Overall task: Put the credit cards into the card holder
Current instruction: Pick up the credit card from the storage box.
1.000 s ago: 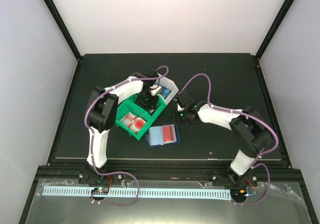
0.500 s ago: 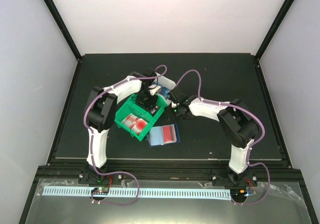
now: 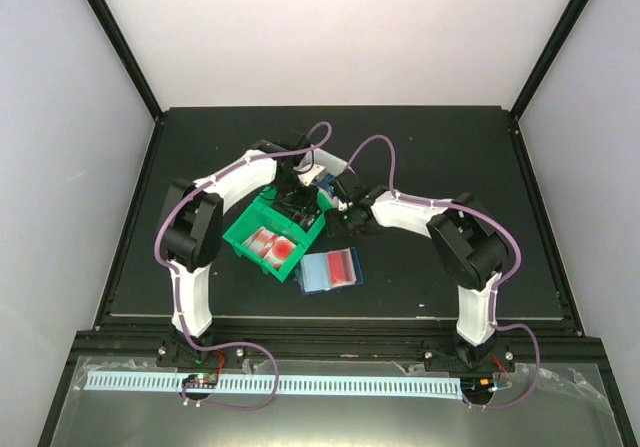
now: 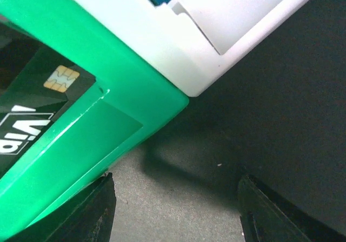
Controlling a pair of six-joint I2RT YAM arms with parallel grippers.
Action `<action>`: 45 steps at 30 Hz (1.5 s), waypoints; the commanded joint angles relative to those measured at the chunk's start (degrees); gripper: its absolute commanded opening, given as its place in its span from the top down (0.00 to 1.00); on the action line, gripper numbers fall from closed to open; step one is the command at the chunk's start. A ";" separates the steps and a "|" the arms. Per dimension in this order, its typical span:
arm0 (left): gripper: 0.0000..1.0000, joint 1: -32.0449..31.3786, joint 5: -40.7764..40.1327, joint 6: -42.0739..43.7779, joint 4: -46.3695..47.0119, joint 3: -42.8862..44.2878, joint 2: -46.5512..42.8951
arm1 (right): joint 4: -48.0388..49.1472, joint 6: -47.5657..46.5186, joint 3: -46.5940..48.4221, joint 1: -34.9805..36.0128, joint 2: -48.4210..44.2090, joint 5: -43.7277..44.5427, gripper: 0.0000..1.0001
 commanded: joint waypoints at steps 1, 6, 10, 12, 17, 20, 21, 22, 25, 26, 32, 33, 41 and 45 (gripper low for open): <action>0.81 -0.13 4.51 0.05 0.42 -0.96 -1.96 | 1.65 0.37 0.42 0.60 2.56 -1.17 0.36; 0.81 -0.15 6.74 -0.67 1.60 -2.90 -2.94 | 2.12 0.74 0.36 0.60 2.65 -1.81 0.37; 0.81 -0.17 7.76 -1.47 2.26 -3.72 -3.12 | 2.39 0.94 0.18 0.58 2.64 -2.16 0.37; 0.80 -0.09 8.35 -2.66 2.92 -4.36 -3.32 | 2.54 1.11 -0.05 0.60 2.40 -2.26 0.37; 0.79 -0.13 6.65 -4.79 3.26 -4.49 -3.59 | 3.73 2.16 -1.22 0.60 1.48 -2.41 0.37; 0.78 -0.13 4.82 -5.36 3.37 -4.64 -4.04 | 4.37 2.89 -1.94 0.58 0.87 -2.35 0.37; 0.77 -0.08 4.47 -5.59 3.78 -4.83 -4.43 | 4.55 3.15 -2.13 0.53 0.67 -2.31 0.37; 0.76 -0.13 4.30 -5.72 4.30 -5.07 -4.85 | 4.65 3.30 -2.26 0.51 0.56 -2.30 0.37; 0.73 -0.05 2.51 -6.31 4.86 -5.42 -5.97 | 4.69 3.57 -2.43 0.51 0.53 -2.30 0.37; 0.72 -0.05 1.50 -6.43 4.86 -5.39 -6.31 | 4.77 3.59 -2.52 0.51 0.44 -2.32 0.37; 0.62 0.11 -1.11 -6.48 6.94 -6.69 -9.00 | 4.95 3.76 -2.72 0.51 0.38 -2.61 0.37; 0.58 0.13 -1.38 -6.35 7.10 -6.78 -9.19 | 4.98 3.81 -2.72 0.45 0.40 -2.65 0.37; 0.46 -1.09 -6.36 -4.23 4.30 -4.39 -3.67 | 5.39 3.73 -2.98 0.51 0.93 -3.25 0.37; 0.49 -2.68 -8.76 -3.36 3.56 -3.32 -1.21 | 6.09 4.31 -3.60 0.50 1.19 -2.90 0.40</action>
